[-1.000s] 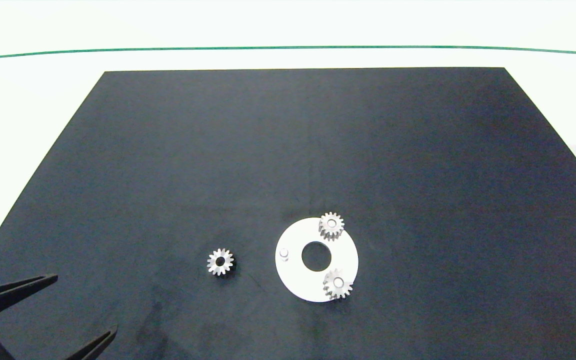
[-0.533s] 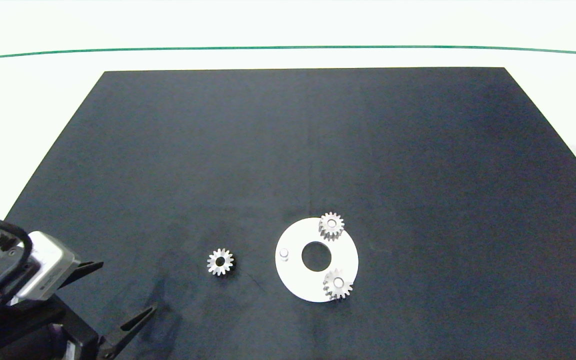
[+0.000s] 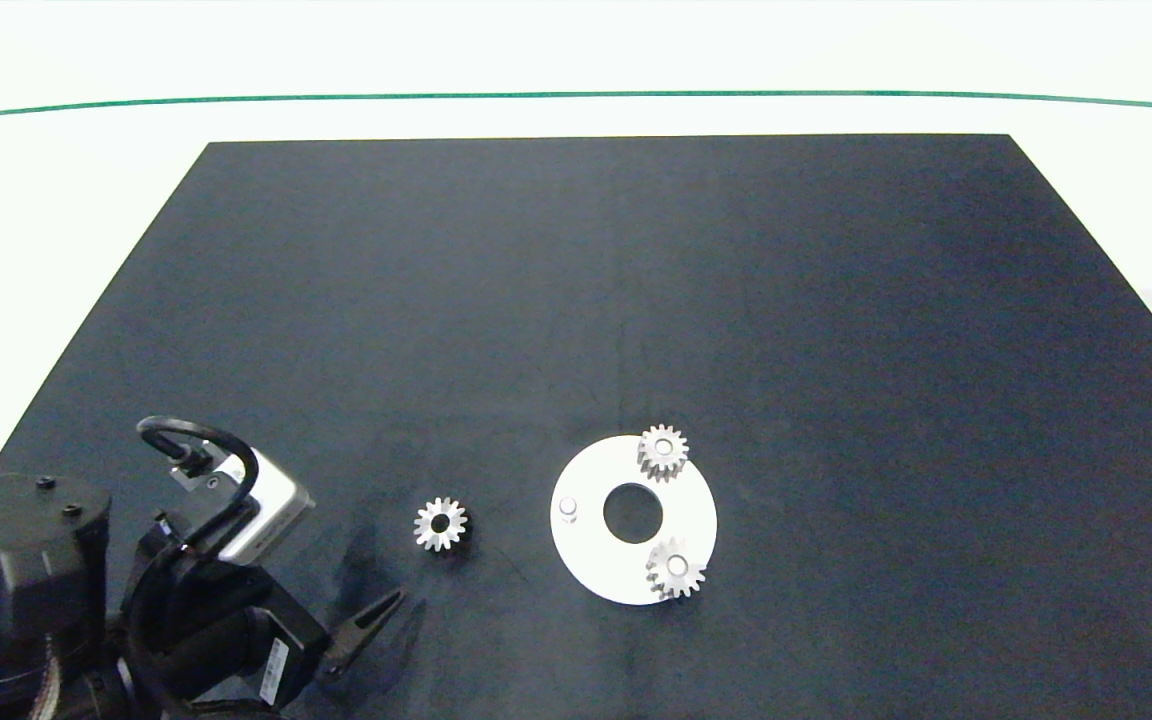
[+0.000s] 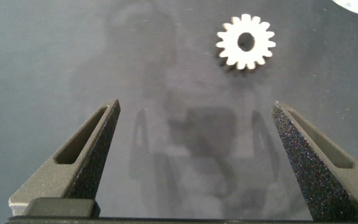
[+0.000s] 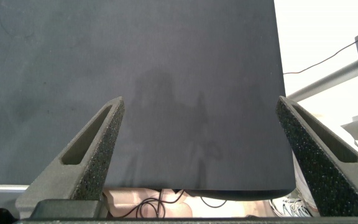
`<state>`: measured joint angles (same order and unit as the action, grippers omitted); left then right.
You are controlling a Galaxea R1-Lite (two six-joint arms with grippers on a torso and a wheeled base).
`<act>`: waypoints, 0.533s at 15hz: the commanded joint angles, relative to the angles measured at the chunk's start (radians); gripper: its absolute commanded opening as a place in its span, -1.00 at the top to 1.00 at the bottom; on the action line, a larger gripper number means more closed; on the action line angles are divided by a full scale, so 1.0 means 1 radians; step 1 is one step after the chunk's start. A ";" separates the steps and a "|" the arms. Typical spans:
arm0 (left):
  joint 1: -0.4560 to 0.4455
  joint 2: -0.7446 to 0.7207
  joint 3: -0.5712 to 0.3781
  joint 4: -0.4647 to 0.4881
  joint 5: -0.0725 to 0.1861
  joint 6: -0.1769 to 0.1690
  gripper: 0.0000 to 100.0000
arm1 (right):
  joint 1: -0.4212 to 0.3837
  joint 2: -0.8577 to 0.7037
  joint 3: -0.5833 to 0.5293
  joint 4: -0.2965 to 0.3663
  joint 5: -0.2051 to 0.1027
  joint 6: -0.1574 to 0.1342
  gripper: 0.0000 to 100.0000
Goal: Install three planetary gears onto the carrier pins
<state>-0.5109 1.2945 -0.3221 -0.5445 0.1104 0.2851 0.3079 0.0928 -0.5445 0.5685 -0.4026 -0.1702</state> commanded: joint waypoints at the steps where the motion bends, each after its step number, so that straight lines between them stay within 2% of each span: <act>1: -0.031 0.069 -0.011 -0.025 0.021 0.000 -1.00 | 0.000 0.012 0.000 0.001 0.002 -0.002 -1.00; 4: -0.041 0.121 -0.003 -0.095 0.029 -0.001 -1.00 | -0.001 0.013 -0.002 -0.007 0.002 -0.003 -1.00; 6: -0.075 0.144 -0.008 -0.120 0.058 0.000 -1.00 | -0.001 0.013 -0.002 -0.009 0.002 -0.003 -1.00; 8: -0.106 0.177 -0.009 -0.123 0.066 -0.011 -1.00 | -0.001 0.012 -0.002 -0.010 0.001 -0.005 -1.00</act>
<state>-0.6021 1.4421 -0.3304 -0.6634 0.1745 0.2745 0.3060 0.1004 -0.5464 0.5555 -0.3991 -0.1745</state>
